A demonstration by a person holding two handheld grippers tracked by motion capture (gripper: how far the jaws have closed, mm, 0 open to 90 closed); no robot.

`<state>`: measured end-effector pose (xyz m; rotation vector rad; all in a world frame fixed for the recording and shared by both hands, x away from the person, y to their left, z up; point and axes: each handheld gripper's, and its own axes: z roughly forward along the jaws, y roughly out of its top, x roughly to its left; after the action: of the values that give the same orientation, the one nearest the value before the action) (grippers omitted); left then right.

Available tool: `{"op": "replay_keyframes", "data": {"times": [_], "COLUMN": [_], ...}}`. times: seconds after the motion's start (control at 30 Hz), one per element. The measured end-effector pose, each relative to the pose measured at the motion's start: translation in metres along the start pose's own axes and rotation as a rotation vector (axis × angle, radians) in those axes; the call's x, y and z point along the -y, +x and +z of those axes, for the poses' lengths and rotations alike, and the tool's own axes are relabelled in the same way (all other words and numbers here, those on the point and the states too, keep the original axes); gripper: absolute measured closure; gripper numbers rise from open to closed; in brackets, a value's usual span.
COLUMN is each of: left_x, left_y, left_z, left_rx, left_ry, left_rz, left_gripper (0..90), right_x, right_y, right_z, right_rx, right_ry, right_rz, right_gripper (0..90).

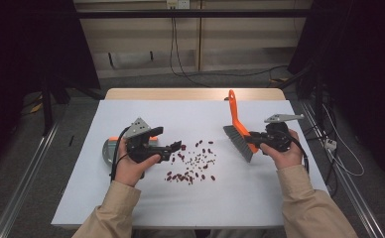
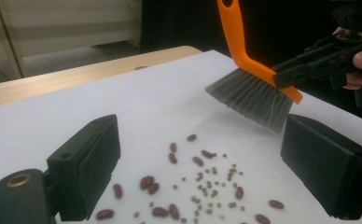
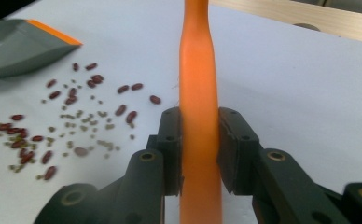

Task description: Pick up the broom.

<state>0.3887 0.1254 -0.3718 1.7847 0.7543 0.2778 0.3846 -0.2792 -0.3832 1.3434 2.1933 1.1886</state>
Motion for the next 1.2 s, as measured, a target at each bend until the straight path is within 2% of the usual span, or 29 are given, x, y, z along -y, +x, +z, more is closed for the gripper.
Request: {"op": "replay_keyframes", "data": {"times": [0.1, 0.17, 0.27, 0.3, 0.37, 0.4, 0.5, 0.6, 0.67, 0.8, 0.97, 1.03, 1.1, 1.2], "left_x": [0.005, 0.008, 0.013, 0.014, 0.017, 0.018, 0.022, 0.025, 0.026, 0.029, 0.034, 0.037, 0.038, 0.041], "left_y": [0.008, 0.011, 0.016, 0.018, 0.021, 0.022, 0.026, 0.028, 0.029, 0.031, 0.035, 0.035, 0.036, 0.037], "left_z": [-0.005, -0.008, -0.013, -0.015, -0.019, -0.021, -0.027, -0.032, -0.033, -0.038, -0.044, -0.046, -0.048, -0.050], "left_rx": [-0.018, -0.027, -0.029, -0.034, -0.048, -0.051, -0.066, -0.075, -0.079, -0.085, -0.091, -0.093, -0.099, -0.099], "left_ry": [0.007, 0.013, 0.019, 0.022, 0.018, 0.018, 0.013, 0.010, 0.010, 0.008, 0.014, 0.016, 0.019, 0.022], "left_rz": [-0.010, -0.011, -0.004, 0.001, -0.006, -0.006, -0.008, -0.013, -0.013, -0.010, -0.008, -0.009, -0.005, -0.005], "left_gripper": [11.9, 11.9, 11.9, 11.9, 11.9, 11.9, 11.9, 11.9, 11.9, 11.9, 11.0, 10.7, 10.6, 10.6], "right_x": [-0.001, -0.001, -0.002, -0.002, -0.003, -0.003, -0.002, 0.001, 0.003, 0.007, 0.008, 0.009, 0.009, 0.009], "right_y": [0.005, 0.009, 0.015, 0.018, 0.022, 0.024, 0.024, 0.023, 0.021, 0.021, 0.021, 0.021, 0.021, 0.021], "right_z": [0.011, 0.018, 0.026, 0.029, 0.030, 0.032, 0.033, 0.034, 0.036, 0.044, 0.049, 0.050, 0.049, 0.050], "right_rx": [0.037, 0.047, 0.085, 0.082, 0.091, 0.105, 0.103, 0.098, 0.079, 0.088, 0.092, 0.082, 0.096, 0.098], "right_ry": [0.045, 0.055, 0.090, 0.100, 0.103, 0.098, 0.087, 0.053, 0.028, 0.030, 0.032, 0.030, 0.030, 0.024], "right_rz": [-0.048, -0.068, -0.110, -0.123, -0.123, -0.143, -0.119, -0.103, -0.071, -0.050, -0.073, -0.064, -0.079, -0.076], "right_gripper": [71.7, 71.6, 71.5, 71.5, 71.4, 71.3, 70.9, 69.1, 66.4, 67.1, 69.1, 69.5, 70.0, 70.3]}}
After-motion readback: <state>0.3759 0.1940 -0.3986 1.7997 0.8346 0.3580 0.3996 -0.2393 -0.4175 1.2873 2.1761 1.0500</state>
